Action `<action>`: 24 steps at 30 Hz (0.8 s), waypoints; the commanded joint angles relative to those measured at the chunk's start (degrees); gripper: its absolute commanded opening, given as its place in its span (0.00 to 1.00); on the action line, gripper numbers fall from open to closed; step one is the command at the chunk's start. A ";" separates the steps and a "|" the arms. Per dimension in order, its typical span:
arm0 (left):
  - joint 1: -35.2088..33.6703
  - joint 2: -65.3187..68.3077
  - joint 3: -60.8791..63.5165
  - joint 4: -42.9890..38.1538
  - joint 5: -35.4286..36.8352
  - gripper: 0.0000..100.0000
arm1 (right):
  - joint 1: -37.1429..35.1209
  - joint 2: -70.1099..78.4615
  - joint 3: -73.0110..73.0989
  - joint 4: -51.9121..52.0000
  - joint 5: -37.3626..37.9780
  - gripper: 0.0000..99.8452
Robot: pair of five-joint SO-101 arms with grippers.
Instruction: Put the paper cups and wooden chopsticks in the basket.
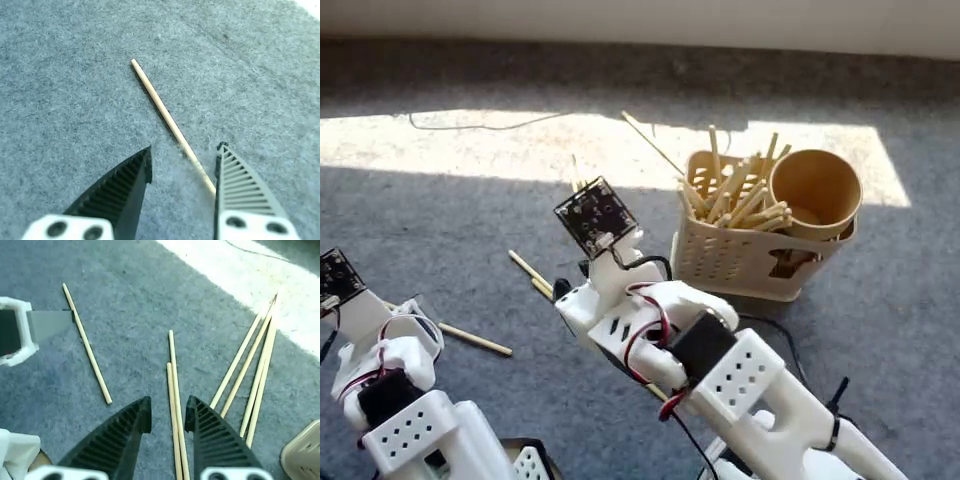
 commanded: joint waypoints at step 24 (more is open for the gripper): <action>-0.48 -0.48 0.31 -2.81 -0.62 0.21 | -4.35 39.52 -6.11 -12.00 5.36 0.12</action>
